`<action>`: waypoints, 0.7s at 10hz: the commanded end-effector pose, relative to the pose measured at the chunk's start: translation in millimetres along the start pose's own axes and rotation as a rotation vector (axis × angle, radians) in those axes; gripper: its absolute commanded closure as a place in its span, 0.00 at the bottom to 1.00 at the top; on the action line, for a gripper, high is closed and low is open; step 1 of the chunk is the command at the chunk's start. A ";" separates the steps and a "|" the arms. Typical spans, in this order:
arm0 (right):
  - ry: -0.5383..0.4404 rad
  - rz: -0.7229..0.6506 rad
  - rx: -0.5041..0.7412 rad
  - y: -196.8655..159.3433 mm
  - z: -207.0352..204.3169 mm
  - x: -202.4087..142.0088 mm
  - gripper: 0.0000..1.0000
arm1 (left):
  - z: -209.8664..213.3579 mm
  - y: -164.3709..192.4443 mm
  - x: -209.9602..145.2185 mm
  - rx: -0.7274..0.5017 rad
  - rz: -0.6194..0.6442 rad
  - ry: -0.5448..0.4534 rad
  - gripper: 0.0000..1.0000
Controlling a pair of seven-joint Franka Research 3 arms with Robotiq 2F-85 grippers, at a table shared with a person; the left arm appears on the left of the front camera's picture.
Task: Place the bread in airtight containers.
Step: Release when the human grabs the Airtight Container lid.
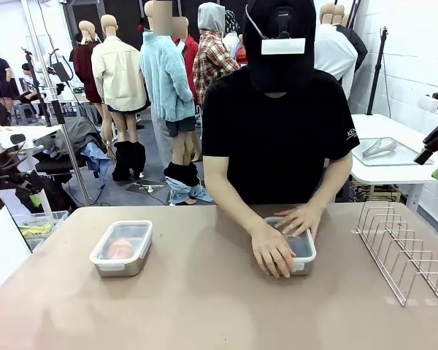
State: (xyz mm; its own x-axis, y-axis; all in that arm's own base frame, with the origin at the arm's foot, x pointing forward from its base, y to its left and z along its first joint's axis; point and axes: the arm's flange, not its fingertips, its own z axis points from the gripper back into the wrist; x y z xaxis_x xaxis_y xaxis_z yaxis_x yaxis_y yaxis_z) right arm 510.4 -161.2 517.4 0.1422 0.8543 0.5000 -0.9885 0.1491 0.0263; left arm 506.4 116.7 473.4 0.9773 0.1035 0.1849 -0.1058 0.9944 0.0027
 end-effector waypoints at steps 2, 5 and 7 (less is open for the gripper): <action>0.004 0.014 0.012 -0.3 0.8 -0.1 0.00 | 1.4 0.6 -0.5 0.002 0.003 0.003 0.00; 0.004 0.014 0.012 -0.3 0.8 -0.1 0.00 | 1.4 0.6 -0.5 0.002 0.003 0.003 0.00; 0.004 0.014 0.012 -0.3 0.8 -0.1 0.00 | 1.4 0.6 -0.5 0.002 0.003 0.003 0.00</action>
State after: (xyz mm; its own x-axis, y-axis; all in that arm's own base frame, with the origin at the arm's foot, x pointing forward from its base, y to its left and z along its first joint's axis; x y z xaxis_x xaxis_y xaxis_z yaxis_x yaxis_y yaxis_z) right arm 510.4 -161.2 517.4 0.1422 0.8543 0.5000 -0.9885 0.1491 0.0263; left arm 506.4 116.7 473.4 0.9773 0.1035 0.1849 -0.1058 0.9944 0.0027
